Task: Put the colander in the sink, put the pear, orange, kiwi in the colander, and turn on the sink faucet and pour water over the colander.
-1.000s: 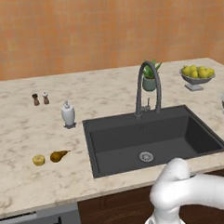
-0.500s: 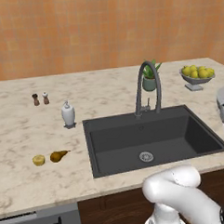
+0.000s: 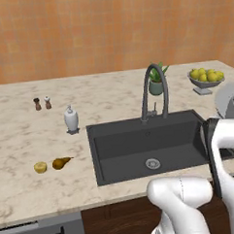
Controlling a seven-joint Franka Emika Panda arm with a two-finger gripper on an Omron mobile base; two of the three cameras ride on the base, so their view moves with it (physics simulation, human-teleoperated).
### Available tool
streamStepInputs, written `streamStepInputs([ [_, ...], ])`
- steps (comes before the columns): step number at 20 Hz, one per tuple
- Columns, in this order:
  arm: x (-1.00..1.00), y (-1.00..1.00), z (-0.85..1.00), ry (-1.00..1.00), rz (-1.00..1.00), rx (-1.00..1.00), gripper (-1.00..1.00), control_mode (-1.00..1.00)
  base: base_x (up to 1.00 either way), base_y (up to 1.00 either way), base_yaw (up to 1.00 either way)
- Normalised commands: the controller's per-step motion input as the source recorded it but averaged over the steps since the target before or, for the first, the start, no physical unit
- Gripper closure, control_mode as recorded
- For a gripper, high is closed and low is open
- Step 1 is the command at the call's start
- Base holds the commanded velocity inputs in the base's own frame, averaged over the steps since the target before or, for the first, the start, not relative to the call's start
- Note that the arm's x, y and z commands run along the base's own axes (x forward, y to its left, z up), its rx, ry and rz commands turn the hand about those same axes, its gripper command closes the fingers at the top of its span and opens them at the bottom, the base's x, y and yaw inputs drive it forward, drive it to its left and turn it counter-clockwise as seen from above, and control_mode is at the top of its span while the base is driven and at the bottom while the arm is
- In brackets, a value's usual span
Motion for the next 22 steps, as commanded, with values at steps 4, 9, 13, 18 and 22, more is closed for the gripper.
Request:
streamStepInputs([
  [4,-0.39,1.0,0.8,0.12,-0.01,-0.08,1.0,-1.0,0.0,0.0,0.0],
  [9,-0.33,1.0,0.49,0.0,-0.25,0.13,1.0,-1.0,0.0,0.0,0.0],
  [13,-0.22,1.0,0.59,0.0,-0.29,0.21,1.0,-1.0,0.0,0.0,0.0],
  [18,-0.16,1.0,0.58,0.07,-0.32,0.23,1.0,-1.0,0.0,0.0,0.0],
  [22,-0.03,1.0,0.16,0.13,-0.29,0.13,1.0,-1.0,0.0,0.0,0.0],
])
